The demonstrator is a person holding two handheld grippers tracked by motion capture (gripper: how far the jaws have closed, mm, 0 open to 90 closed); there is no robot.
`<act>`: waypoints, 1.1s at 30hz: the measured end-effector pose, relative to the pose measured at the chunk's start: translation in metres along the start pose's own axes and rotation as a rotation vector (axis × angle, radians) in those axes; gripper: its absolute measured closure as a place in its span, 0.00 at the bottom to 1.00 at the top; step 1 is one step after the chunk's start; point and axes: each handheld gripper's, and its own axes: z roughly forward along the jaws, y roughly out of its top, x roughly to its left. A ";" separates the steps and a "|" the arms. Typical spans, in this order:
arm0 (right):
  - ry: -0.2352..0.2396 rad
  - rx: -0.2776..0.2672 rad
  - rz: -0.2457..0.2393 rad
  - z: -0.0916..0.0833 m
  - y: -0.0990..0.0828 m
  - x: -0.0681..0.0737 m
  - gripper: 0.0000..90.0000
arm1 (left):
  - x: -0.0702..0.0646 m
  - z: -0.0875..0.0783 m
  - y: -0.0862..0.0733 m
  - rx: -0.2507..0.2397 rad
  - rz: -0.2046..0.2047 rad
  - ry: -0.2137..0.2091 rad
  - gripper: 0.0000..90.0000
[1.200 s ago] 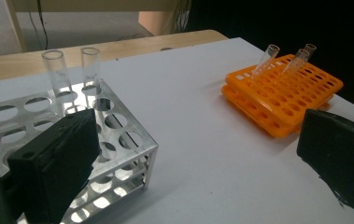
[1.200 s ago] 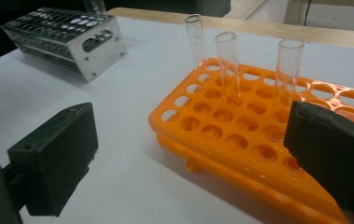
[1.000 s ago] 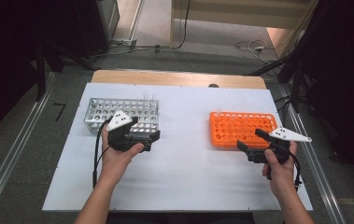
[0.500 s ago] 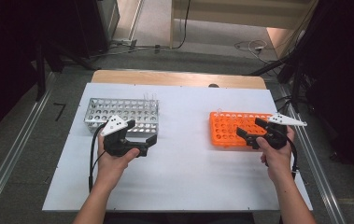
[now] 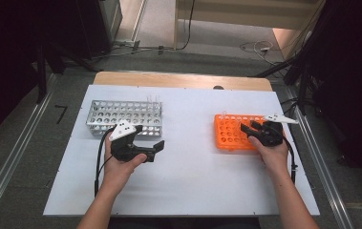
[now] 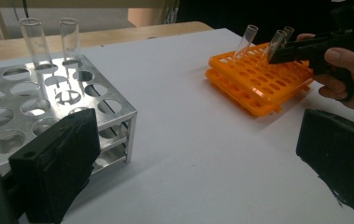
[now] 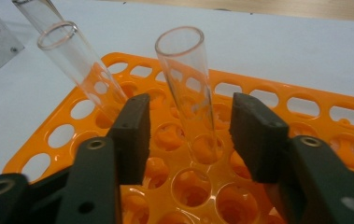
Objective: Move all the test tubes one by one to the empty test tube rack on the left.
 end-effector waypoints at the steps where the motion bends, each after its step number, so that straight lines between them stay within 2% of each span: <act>1: -0.005 0.003 -0.004 0.001 0.000 0.000 0.59 | 0.000 0.000 0.000 0.000 -0.001 -0.001 0.00; 7: -0.024 -0.009 -0.015 0.005 -0.002 0.001 0.67 | 0.000 0.002 -0.002 0.007 -0.004 0.004 0.00; 12: -0.057 -0.011 -0.017 0.005 -0.003 0.002 0.75 | 0.000 0.002 -0.002 0.008 -0.002 0.001 0.00; 18: -0.085 -0.026 -0.047 0.003 -0.007 0.003 0.81 | -0.001 0.003 -0.002 0.012 -0.001 -0.001 0.00; 26: -0.074 -0.046 -0.045 0.001 -0.008 0.001 0.82 | -0.001 0.004 -0.002 0.019 -0.002 0.003 0.00; 33: -0.067 -0.079 -0.030 -0.007 -0.002 0.000 0.82 | -0.001 0.005 -0.003 0.019 0.000 -0.003 0.00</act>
